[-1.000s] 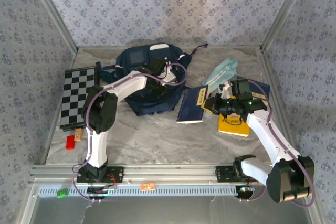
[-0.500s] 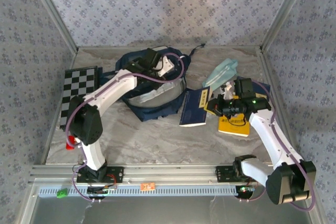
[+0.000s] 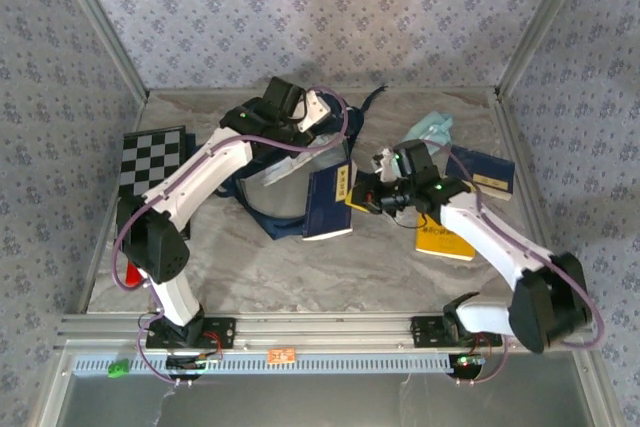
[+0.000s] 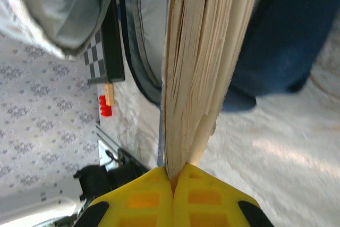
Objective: Pack books, pencil case, and school supplies into a backpack
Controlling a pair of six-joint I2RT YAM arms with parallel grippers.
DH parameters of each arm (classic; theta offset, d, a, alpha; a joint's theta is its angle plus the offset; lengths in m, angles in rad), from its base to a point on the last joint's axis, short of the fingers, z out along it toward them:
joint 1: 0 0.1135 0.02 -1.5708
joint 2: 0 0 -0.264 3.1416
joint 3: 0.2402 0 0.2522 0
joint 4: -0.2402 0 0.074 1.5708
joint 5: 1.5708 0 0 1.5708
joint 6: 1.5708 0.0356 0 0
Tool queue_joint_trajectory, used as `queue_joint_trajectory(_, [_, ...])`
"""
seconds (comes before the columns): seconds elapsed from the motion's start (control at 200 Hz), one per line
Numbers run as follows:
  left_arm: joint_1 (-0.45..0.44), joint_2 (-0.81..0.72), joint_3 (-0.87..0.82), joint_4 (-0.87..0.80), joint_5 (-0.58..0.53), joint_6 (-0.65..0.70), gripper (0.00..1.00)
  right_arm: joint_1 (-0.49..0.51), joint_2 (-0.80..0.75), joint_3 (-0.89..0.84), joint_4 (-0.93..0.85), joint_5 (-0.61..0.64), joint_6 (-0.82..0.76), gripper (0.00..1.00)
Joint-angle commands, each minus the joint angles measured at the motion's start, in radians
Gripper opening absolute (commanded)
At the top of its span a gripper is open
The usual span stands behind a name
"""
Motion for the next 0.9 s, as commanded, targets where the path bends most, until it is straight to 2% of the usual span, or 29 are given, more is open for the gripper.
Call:
queue_joint_trajectory(0.0, [-0.001, -0.077, 0.055, 0.042, 0.023, 0.016, 0.00, 0.031, 0.100, 0.089, 0.228, 0.058, 0.043, 0.00])
queue_joint_trajectory(0.12, [-0.002, -0.077, 0.065, 0.038, 0.023, 0.023, 0.00, 0.066, 0.193, 0.152, 0.313, 0.139, 0.023, 0.00])
queue_joint_trajectory(0.445, [0.003, -0.075, 0.088, 0.023, 0.044, 0.050, 0.00, 0.095, 0.451, 0.269, 0.522, 0.233, 0.031, 0.03])
queue_joint_trajectory(0.575, [0.013, -0.074, 0.094, 0.023, 0.066, 0.045, 0.00, 0.101, 0.530, 0.339, 0.538, 0.267, 0.032, 0.05])
queue_joint_trajectory(0.69, [0.017, -0.073, 0.094, 0.023, 0.076, 0.046, 0.00, 0.110, 0.620, 0.408, 0.532, 0.248, 0.045, 0.08])
queue_joint_trajectory(0.765, [0.023, -0.072, 0.091, 0.023, 0.083, 0.046, 0.00, 0.117, 0.657, 0.432, 0.539, 0.259, 0.048, 0.13])
queue_joint_trajectory(0.9, [0.035, -0.070, 0.084, 0.026, 0.085, 0.035, 0.00, 0.129, 0.708, 0.449, 0.561, 0.265, 0.065, 0.16])
